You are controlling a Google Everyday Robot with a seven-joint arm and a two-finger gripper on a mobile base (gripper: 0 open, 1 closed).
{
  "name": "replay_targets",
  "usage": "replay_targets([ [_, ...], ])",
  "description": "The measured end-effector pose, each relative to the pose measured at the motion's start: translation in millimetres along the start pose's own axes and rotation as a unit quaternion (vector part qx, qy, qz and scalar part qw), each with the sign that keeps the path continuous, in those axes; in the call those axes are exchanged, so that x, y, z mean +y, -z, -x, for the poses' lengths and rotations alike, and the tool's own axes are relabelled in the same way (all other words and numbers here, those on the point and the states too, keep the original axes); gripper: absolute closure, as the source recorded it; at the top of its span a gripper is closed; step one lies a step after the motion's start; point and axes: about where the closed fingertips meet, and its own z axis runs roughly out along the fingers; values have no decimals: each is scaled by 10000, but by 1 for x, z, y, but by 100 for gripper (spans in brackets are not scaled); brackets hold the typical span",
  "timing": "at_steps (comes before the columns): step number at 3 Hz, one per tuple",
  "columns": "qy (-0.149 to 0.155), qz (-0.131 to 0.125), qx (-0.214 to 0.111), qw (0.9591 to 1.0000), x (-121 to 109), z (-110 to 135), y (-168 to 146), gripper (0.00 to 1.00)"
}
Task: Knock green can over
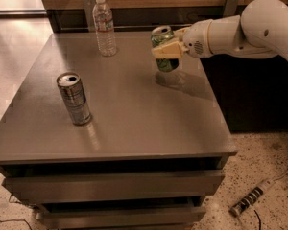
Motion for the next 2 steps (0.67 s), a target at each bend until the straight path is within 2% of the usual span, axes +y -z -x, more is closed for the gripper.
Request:
replay_targets([
  [1,85,-54,462,9989,-7,1,11,100],
  [2,229,-34,1123,9934,-9,-4,14,100],
])
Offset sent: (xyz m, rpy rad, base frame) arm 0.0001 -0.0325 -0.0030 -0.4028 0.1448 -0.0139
